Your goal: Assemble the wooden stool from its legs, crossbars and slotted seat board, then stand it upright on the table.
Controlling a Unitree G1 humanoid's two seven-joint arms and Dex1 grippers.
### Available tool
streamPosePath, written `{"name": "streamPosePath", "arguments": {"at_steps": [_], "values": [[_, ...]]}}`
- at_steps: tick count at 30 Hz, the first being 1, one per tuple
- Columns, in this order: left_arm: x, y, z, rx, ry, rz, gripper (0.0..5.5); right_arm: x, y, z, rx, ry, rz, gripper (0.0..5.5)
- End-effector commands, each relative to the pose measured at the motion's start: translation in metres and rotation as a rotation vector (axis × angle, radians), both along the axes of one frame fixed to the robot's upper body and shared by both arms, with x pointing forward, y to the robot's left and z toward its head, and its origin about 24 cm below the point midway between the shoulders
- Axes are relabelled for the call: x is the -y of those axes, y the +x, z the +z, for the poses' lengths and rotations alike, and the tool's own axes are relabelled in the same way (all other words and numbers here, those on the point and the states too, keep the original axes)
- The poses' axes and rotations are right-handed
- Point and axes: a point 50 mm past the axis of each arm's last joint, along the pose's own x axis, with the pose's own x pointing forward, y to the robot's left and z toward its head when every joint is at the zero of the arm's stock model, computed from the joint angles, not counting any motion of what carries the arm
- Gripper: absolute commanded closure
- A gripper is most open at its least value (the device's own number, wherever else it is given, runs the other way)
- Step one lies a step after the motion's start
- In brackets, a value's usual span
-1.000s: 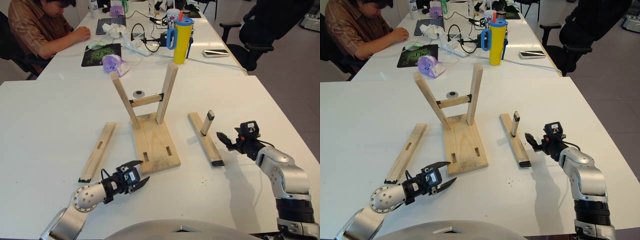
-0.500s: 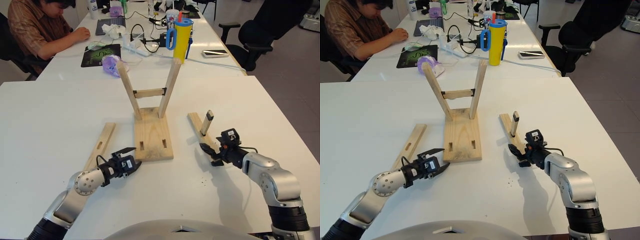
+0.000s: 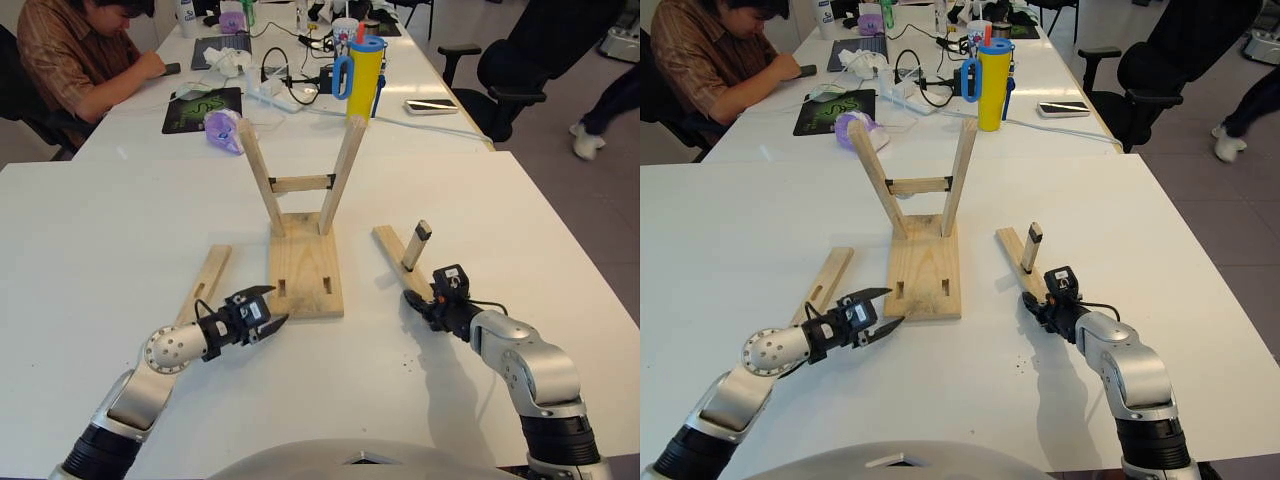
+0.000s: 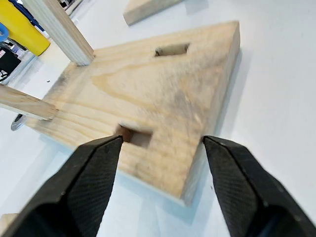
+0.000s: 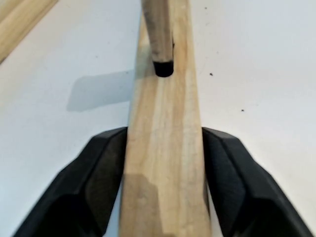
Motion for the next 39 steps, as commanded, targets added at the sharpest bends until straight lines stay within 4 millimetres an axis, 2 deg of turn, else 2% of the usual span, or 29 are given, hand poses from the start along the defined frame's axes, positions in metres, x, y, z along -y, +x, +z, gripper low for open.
{"name": "streamPosePath", "arguments": {"at_steps": [1,4,6,7,9,12,15,19,23,28,39], "values": [[-0.004,0.021,0.035,0.031,-0.219,0.079,2.47,0.005,0.023,0.021,0.141,0.156,-0.116,3.45],[-0.008,0.033,0.052,0.009,-0.379,0.115,2.47,-0.002,0.051,0.061,0.379,0.399,-0.133,3.45],[-0.008,0.037,0.06,-0.02,-0.462,0.113,2.47,-0.011,0.061,0.083,0.477,0.514,-0.073,3.45],[-0.008,0.038,0.063,-0.032,-0.499,0.11,2.27,-0.015,0.063,0.091,0.504,0.563,-0.037,3.45],[-0.009,0.044,0.075,-0.105,-0.661,0.09,2.05,-0.03,0.063,0.114,0.547,0.687,0.143,3.45],[-0.007,0.048,0.09,-0.206,-0.838,0.014,1.63,-0.043,0.058,0.134,0.498,0.866,0.383,3.45],[-0.007,0.046,0.104,-0.312,-0.99,-0.096,1.26,-0.054,0.049,0.141,0.392,0.952,0.6,3.45],[-0.002,0.046,0.121,-0.44,-1.075,-0.237,0.71,-0.062,0.035,0.146,0.238,0.995,0.833,3.45],[-0.001,0.046,0.138,-0.485,-1.113,-0.326,0.61,-0.06,0.028,0.15,0.133,1.005,0.958,3.45],[0.0,0.039,0.148,-0.531,-1.147,-0.402,0.61,-0.057,0.024,0.149,0.065,0.957,1.014,3.45],[0.004,0.031,0.148,-0.567,-1.102,-0.434,2.21,-0.056,0.021,0.147,0.029,0.933,1.055,3.45]]}}
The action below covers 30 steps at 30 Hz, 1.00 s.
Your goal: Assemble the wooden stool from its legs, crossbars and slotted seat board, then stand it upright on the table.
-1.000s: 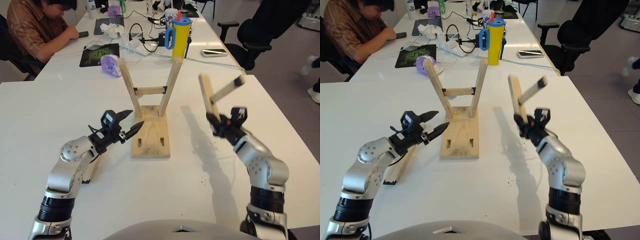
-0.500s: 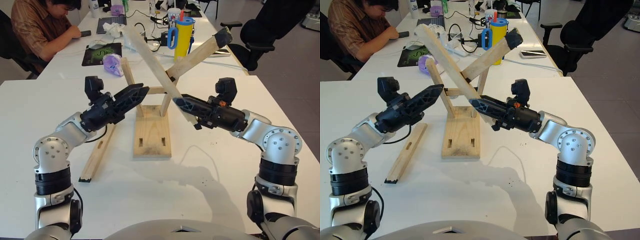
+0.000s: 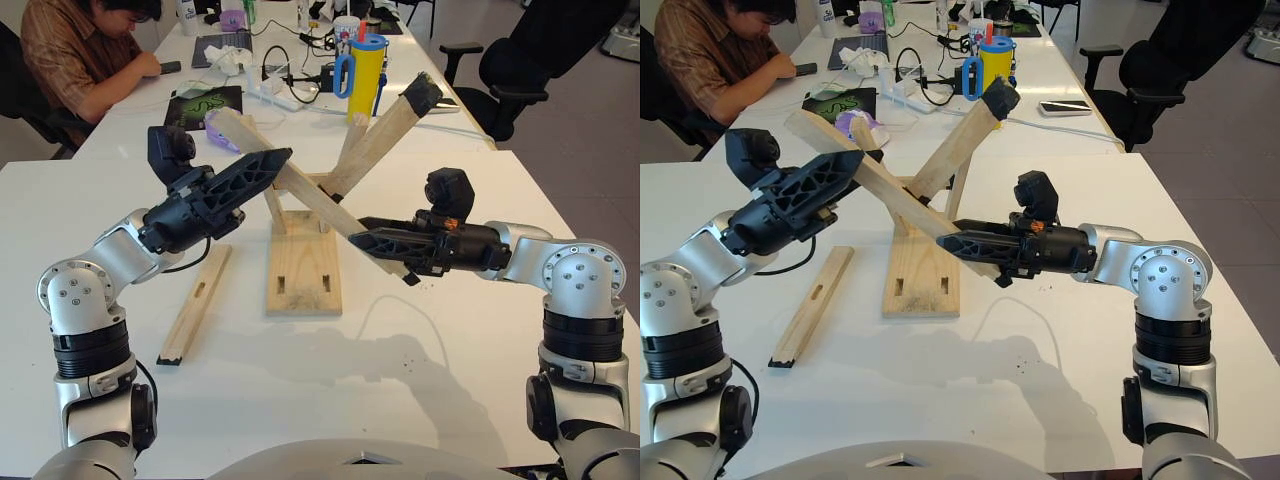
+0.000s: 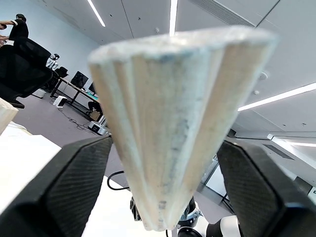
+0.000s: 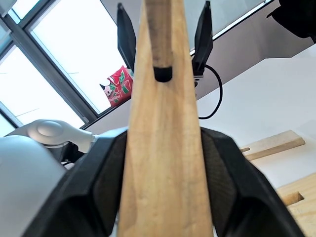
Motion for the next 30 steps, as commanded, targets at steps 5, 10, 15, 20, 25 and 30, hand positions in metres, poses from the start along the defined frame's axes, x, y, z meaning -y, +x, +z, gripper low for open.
{"name": "streamPosePath", "arguments": {"at_steps": [5,10,15,20,25,30], "values": [[0.002,-0.006,0.0,0.015,0.044,-0.033,2.93,0.002,-0.003,0.005,0.048,-0.018,0.034,3.45],[-0.002,-0.006,0.0,0.02,0.066,-0.028,3.42,0.005,0.001,0.009,0.029,0.043,0.015,3.45],[-0.015,-0.003,0.002,0.033,0.09,0.018,3.43,0.002,-0.001,0.0,0.013,0.032,-0.027,3.09],[-0.056,-0.005,-0.001,0.012,0.209,0.12,3.44,-0.002,-0.007,-0.027,0.089,-0.153,-0.12,2.27],[-0.103,-0.005,-0.008,-0.003,0.381,0.239,3.44,-0.024,-0.015,-0.067,0.386,-0.494,-0.1,1.89],[-0.119,0.006,0.002,0.07,0.419,0.298,3.44,-0.042,-0.014,-0.112,0.612,-0.662,-0.083,1.89]]}}
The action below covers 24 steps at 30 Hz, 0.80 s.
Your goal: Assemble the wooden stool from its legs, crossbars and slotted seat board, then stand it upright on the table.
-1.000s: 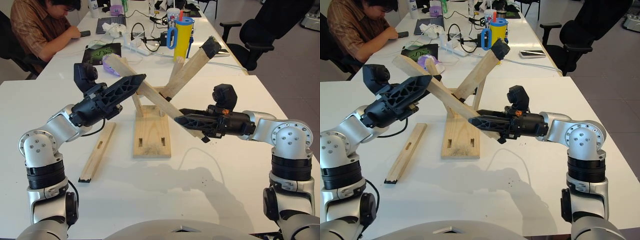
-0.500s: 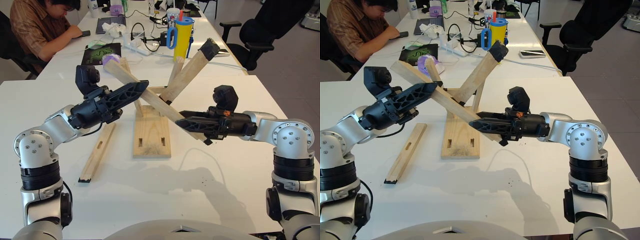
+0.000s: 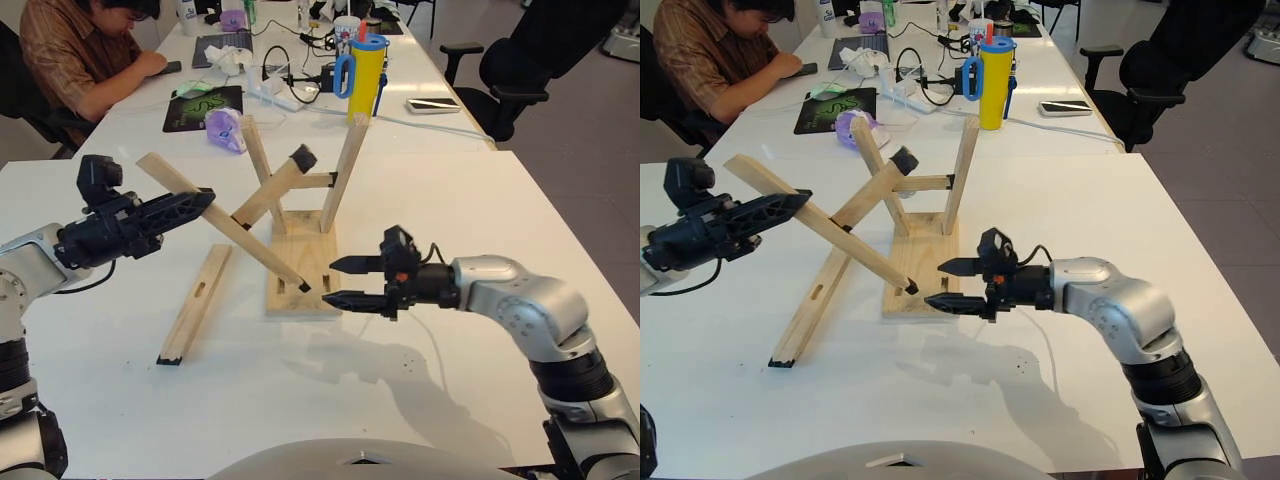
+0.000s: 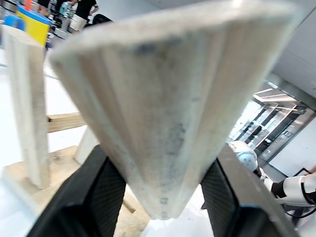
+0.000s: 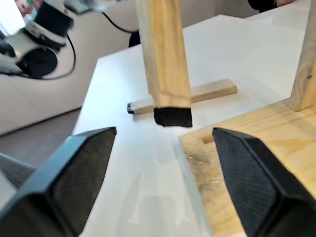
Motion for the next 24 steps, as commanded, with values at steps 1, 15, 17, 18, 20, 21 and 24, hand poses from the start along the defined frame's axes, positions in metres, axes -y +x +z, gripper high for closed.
{"name": "streamPosePath", "arguments": {"at_steps": [1,15,17,18,20,21,24], "values": [[-0.015,0.009,0.017,0.104,0.071,0.034,3.44,-0.011,-0.003,-0.045,0.178,-0.213,0.054,1.89],[-0.002,0.013,-0.009,0.124,0.162,0.008,3.44,0.013,0.036,-0.056,0.416,-0.421,-0.008,1.89],[0.002,0.014,-0.012,0.136,0.185,0.003,3.44,0.019,0.041,-0.052,0.428,-0.436,-0.016,1.89],[0.005,0.014,-0.015,0.14,0.191,-0.007,3.44,0.023,0.043,-0.05,0.437,-0.446,-0.022,1.89],[0.01,0.016,-0.02,0.153,0.201,-0.009,3.44,0.028,0.048,-0.046,0.446,-0.46,-0.023,1.89],[0.011,0.017,-0.021,0.159,0.2,-0.008,3.44,0.029,0.049,-0.045,0.444,-0.457,-0.021,1.89],[0.017,0.02,-0.023,0.188,0.211,-0.006,3.44,0.026,0.049,-0.042,0.424,-0.424,-0.017,1.89]]}}
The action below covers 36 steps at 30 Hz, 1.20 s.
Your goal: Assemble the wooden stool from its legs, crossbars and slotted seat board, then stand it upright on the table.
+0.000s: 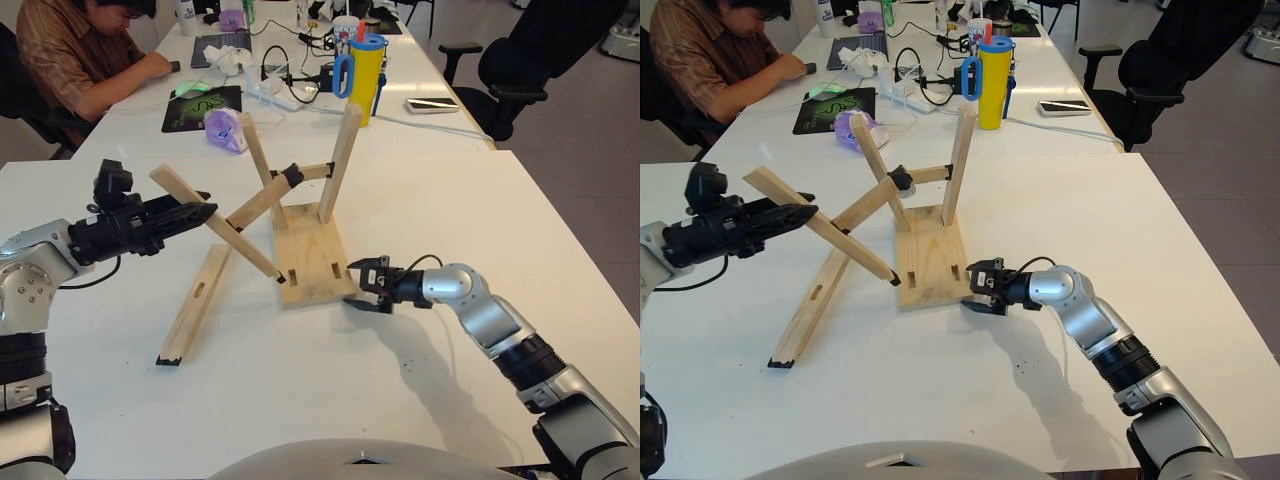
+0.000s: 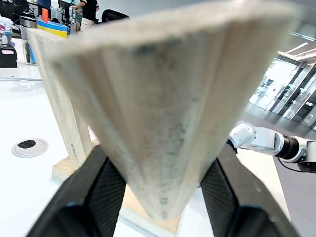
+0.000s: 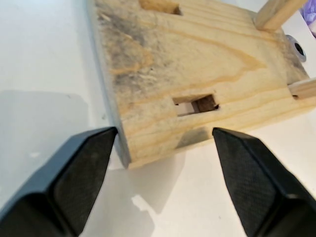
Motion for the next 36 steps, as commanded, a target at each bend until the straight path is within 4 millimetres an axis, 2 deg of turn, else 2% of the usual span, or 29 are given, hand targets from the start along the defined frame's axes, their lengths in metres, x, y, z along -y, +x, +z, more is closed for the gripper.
{"name": "streamPosePath", "arguments": {"at_steps": [1,11,18,24,26,30,34,36], "values": [[0.009,0.004,0.0,0.055,0.034,-0.01,3.44,-0.002,0.004,0.009,0.0,0.034,0.011,1.89],[0.031,0.018,-0.003,0.103,0.084,-0.091,3.44,-0.017,-0.005,-0.004,-0.063,0.074,0.015,1.89],[0.033,0.026,-0.013,0.091,0.209,-0.123,3.44,-0.022,-0.009,-0.012,-0.094,0.076,0.001,1.89],[0.039,0.033,-0.006,0.143,0.363,-0.186,3.44,-0.021,-0.013,-0.019,-0.13,0.052,-0.023,1.89],[0.046,0.032,-0.003,0.169,0.432,-0.237,3.44,-0.022,-0.015,-0.022,-0.156,0.052,-0.032,1.89],[0.059,0.026,-0.009,0.186,0.487,-0.291,3.44,-0.025,-0.019,-0.025,-0.181,0.047,-0.038,1.89],[0.062,0.025,-0.014,0.167,0.507,-0.27,3.44,-0.026,-0.023,-0.029,-0.203,0.038,-0.037,1.89],[0.062,0.023,-0.024,0.152,0.545,-0.26,3.44,-0.028,-0.024,-0.03,-0.212,0.043,-0.037,1.89]]}}
